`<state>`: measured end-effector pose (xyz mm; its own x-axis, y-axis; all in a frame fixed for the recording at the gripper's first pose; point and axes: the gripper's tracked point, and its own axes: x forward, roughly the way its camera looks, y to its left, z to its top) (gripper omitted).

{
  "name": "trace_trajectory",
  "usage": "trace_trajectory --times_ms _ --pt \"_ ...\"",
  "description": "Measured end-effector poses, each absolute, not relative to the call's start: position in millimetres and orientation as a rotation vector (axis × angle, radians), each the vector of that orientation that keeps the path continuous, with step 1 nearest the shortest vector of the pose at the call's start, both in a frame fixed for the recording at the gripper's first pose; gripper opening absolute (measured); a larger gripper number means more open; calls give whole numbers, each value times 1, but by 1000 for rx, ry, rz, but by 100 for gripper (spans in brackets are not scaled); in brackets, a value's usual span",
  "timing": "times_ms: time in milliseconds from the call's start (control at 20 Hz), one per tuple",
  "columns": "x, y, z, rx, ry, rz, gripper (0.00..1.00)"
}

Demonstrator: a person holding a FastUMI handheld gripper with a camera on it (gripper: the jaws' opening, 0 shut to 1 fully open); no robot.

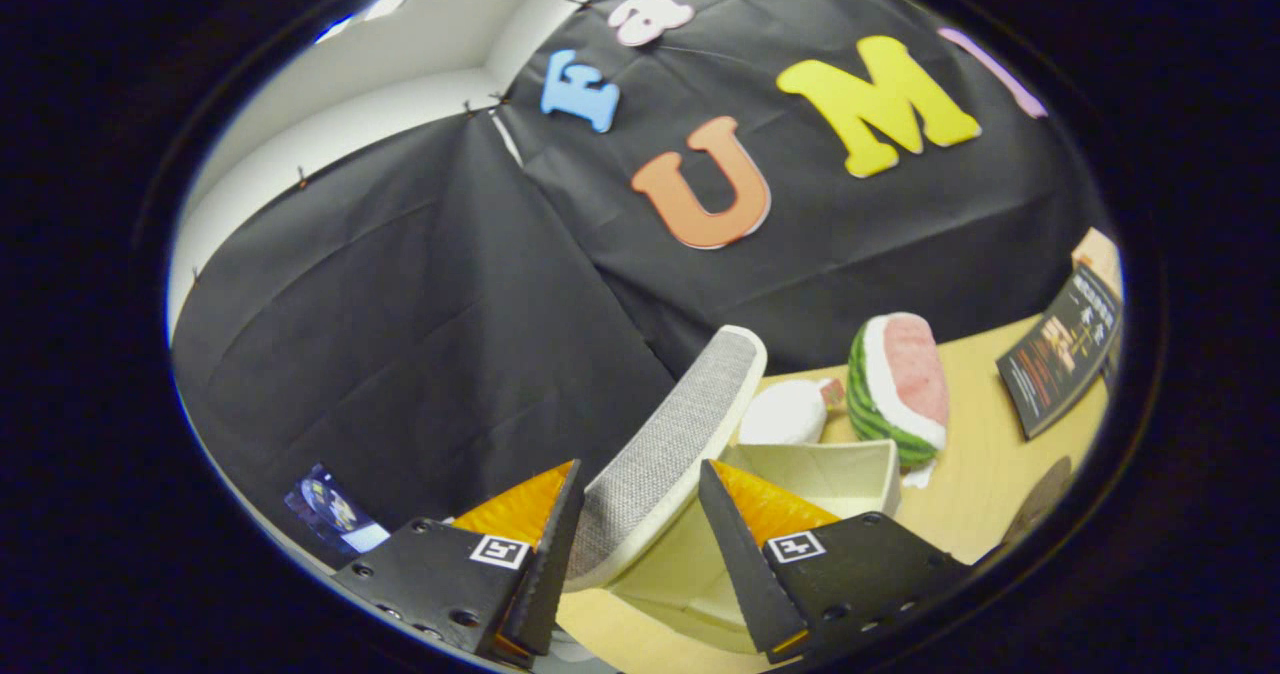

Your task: Open the storage box then place both shoes into the box .Put the left shoe in first, then the right shoe, with the right side of both shoes facing outward in a uniform manner.

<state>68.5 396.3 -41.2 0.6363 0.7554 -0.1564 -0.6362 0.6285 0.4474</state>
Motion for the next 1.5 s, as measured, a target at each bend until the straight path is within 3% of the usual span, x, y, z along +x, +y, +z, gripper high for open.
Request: trace_trajectory --times_ms 400,650,1350,1500 --pt "70 488 -26 194 341 846 71" --pt "66 490 -32 209 360 828 71" --pt "54 216 -54 167 318 314 71" --pt "43 149 -71 168 343 216 64"
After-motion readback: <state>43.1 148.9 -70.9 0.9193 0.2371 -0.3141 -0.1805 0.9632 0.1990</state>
